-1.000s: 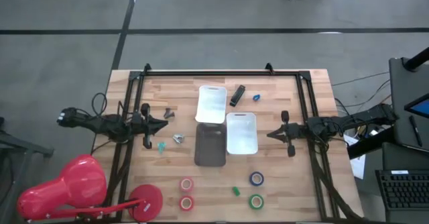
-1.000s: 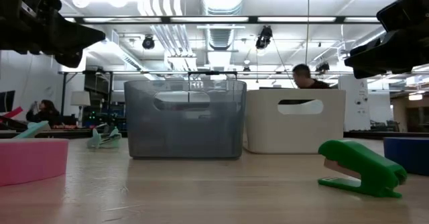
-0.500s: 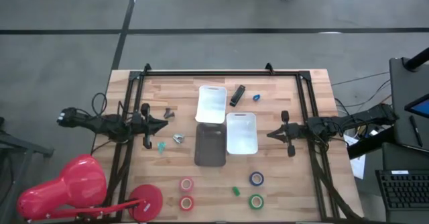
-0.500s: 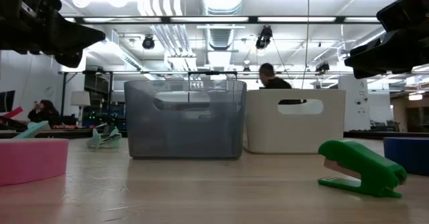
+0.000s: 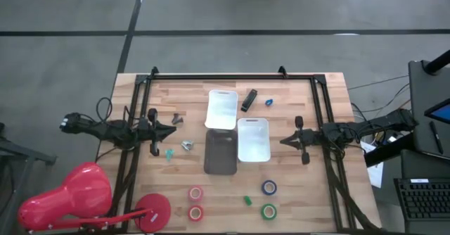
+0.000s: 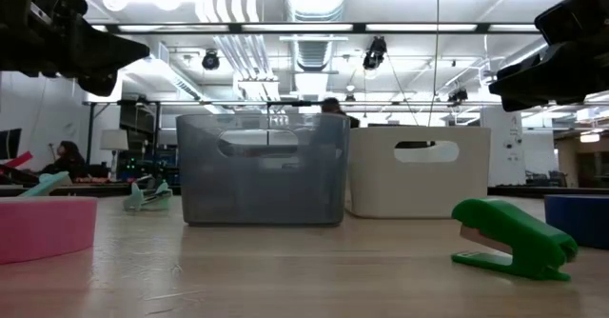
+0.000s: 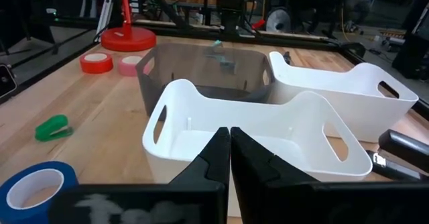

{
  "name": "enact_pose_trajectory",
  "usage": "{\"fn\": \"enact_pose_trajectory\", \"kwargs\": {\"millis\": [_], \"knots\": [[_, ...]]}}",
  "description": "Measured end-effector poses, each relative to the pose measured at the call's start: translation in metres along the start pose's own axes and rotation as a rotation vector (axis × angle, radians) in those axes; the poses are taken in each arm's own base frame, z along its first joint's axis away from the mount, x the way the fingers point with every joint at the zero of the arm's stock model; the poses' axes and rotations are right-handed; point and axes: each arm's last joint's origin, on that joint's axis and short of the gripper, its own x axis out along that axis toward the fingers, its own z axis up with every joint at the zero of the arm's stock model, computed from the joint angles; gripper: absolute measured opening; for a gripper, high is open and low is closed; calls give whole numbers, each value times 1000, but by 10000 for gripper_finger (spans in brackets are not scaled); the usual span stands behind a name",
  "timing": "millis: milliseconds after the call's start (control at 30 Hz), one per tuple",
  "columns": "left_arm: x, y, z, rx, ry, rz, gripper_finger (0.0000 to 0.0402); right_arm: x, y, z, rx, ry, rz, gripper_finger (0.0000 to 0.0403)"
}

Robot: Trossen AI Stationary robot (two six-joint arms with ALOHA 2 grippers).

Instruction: Pick and place Stapler, Stapler remover, tape

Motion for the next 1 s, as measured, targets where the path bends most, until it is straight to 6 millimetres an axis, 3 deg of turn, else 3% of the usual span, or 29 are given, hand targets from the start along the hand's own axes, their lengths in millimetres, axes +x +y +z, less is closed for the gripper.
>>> {"fn": "enact_pose_trajectory", "kwargs": {"millis": [133, 300, 533, 767, 1000], "knots": [[0, 0, 0, 0, 0, 0, 23, 0, 0, 0, 4, -3, 0, 8], [0, 0, 0, 0, 0, 0, 23, 0, 0, 2, 224, -19, 3, 8], [0, 0, 0, 0, 0, 0, 23, 0, 1, 4, 384, -34, 26, 8], [0, 0, 0, 0, 0, 0, 23, 0, 13, 23, 542, -129, 409, 8], [0, 0, 0, 0, 0, 0, 23, 6, 20, 23, 666, -85, 465, 8]]}}
